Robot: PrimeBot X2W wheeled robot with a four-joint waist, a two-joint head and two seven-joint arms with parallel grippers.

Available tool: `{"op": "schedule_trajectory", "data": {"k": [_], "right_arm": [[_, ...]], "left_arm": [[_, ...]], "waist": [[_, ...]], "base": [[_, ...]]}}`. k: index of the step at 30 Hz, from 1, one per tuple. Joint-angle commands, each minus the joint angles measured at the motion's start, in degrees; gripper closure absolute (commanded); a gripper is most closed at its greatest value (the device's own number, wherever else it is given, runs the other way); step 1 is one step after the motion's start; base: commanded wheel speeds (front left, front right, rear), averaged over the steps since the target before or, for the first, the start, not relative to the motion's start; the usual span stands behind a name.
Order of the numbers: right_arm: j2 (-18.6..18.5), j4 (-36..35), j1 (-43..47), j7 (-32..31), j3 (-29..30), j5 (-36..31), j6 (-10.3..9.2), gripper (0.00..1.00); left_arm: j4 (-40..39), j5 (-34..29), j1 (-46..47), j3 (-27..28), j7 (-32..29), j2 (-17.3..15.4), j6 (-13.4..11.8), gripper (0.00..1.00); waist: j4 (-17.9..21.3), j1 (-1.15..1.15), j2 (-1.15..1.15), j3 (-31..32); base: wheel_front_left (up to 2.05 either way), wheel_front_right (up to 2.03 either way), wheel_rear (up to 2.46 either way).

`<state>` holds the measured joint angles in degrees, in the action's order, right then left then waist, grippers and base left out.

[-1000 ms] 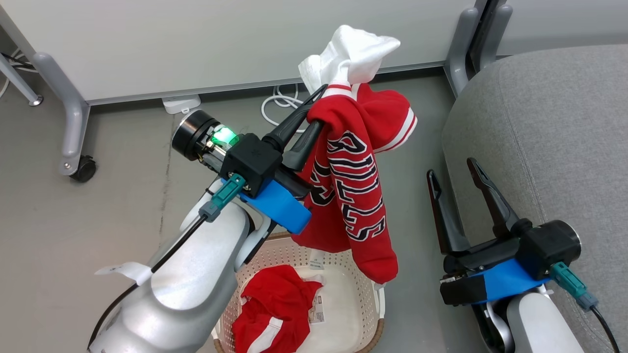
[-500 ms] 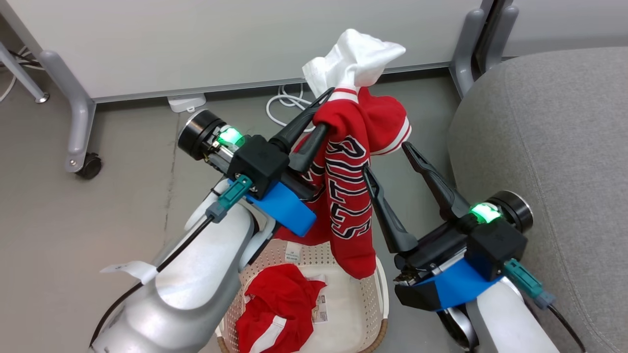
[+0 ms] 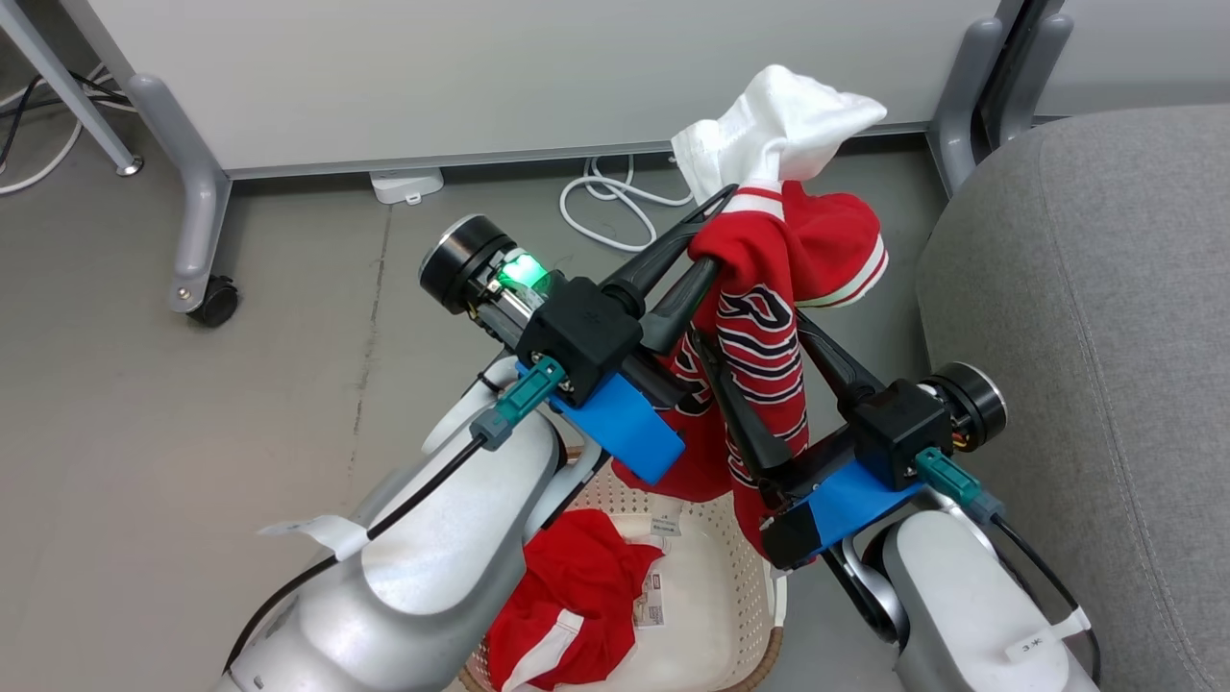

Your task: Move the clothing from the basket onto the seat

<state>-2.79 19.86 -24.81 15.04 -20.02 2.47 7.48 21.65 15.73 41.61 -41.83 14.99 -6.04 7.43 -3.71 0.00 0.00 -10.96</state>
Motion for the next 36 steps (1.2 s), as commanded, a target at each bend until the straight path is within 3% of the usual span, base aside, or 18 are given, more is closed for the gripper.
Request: {"op": "schedule_trajectory", "data": {"k": [1, 2, 31, 32, 33, 34, 35, 36], "right_arm": [[-0.2, 0.8, -1.0, 0.2, 0.1, 0.9, 0.03, 0.60], [-0.2, 1.2, -1.2, 0.2, -0.1, 1.4, 0.03, 1.00], [-0.2, 0.1, -0.7, 0.2, -0.8, 3.8, 0.03, 1.00], [-0.2, 0.0, -0.7, 0.2, -0.8, 3.9, 0.03, 1.00], [-0.2, -0.1, -0.7, 0.2, -0.8, 4.0, 0.03, 1.00], [-0.2, -0.1, -0.7, 0.2, -0.8, 4.0, 0.03, 1.00], [-0.2, -0.2, -0.7, 0.2, -0.8, 4.1, 0.03, 1.00], [-0.2, -0.3, -0.7, 0.2, -0.8, 4.1, 0.03, 1.00]], "left_arm": [[-0.3, 0.4, 0.5, -0.2, 0.3, 0.3, 0.1, 1.00], [-0.4, 0.4, 0.3, -0.4, 0.3, 0.4, 0.1, 1.00], [0.6, 0.9, -0.5, 0.0, 0.3, 0.1, 0.1, 1.00], [0.6, 0.9, -0.6, 0.1, 0.3, 0.1, 0.1, 0.86], [0.6, 0.8, -0.6, 0.2, 0.3, 0.1, 0.1, 0.12], [0.6, 0.8, -0.6, 0.2, 0.3, 0.1, 0.1, 0.12], [0.6, 0.8, -0.6, 0.3, 0.3, 0.1, 0.1, 0.00], [0.8, 0.7, -0.7, 0.4, 0.3, 0.2, 0.1, 0.00]], "waist": [[-0.3, 0.00, 0.00, 0.1], [-0.3, 0.00, 0.00, 0.2], [-0.2, 0.00, 0.00, 0.0], [-0.2, 0.00, 0.00, 0.0], [-0.1, 0.00, 0.00, 0.0], [-0.1, 0.00, 0.00, 0.0], [-0.1, 0.00, 0.00, -0.1], [-0.1, 0.00, 0.00, -0.1]], "base": [[0.00, 0.00, 0.00], [0.00, 0.00, 0.00], [0.00, 0.00, 0.00], [0.00, 0.00, 0.00], [0.00, 0.00, 0.00], [0.00, 0.00, 0.00], [0.00, 0.00, 0.00], [0.00, 0.00, 0.00]]}}
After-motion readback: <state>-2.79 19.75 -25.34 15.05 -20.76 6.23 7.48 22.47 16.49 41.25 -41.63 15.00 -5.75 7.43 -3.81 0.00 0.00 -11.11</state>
